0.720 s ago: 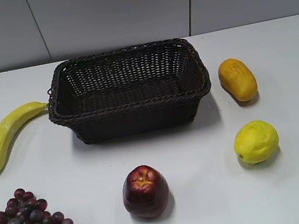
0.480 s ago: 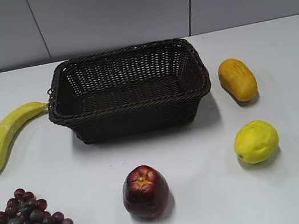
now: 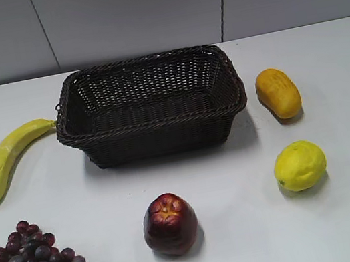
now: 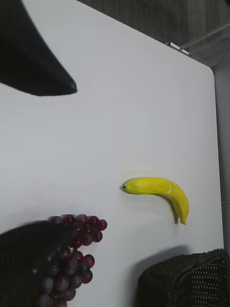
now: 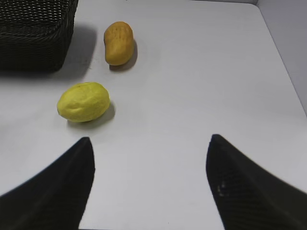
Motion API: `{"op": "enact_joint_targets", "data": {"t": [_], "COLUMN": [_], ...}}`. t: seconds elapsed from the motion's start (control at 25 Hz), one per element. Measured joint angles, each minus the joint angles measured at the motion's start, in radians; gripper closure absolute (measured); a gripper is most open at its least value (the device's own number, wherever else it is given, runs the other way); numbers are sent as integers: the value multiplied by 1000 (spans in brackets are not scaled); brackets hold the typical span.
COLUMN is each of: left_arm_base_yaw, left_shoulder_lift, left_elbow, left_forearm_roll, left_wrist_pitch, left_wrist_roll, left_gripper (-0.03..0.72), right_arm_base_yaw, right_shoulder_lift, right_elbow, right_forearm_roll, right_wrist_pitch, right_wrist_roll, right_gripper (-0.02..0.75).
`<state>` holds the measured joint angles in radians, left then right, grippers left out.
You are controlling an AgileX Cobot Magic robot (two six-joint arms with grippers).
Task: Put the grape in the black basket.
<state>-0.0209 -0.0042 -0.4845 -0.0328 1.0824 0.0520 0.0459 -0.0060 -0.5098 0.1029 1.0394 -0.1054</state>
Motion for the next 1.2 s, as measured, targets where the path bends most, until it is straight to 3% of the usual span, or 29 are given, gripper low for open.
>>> {"op": "enact_joint_targets", "data": {"t": [0.2,0.4,0.6,0.88,1.2], "left_arm_base_yaw": [0,0,-18,-104,-259], "left_shoulder_lift": [44,244,481,824,1118], "left_elbow": [-17,-47,-88,-172,-215], "left_forearm_roll": [-7,-52,-115,-205,-230], "left_wrist_pitch": [-53,-150,-163,-116,-139], "left_wrist_roll": [0,0,7,66,111], "left_gripper": [143,73,54,64,73], "right_arm_base_yaw": [0,0,0,0,0], "right_shoulder_lift": [0,0,0,0,0], "right_elbow": [0,0,0,0,0], "right_forearm_roll": [0,0,0,0,0], "right_wrist_pitch": [0,0,0,0,0], "right_wrist_roll": [0,0,0,0,0], "right_gripper": [187,187,187,187,187]}}
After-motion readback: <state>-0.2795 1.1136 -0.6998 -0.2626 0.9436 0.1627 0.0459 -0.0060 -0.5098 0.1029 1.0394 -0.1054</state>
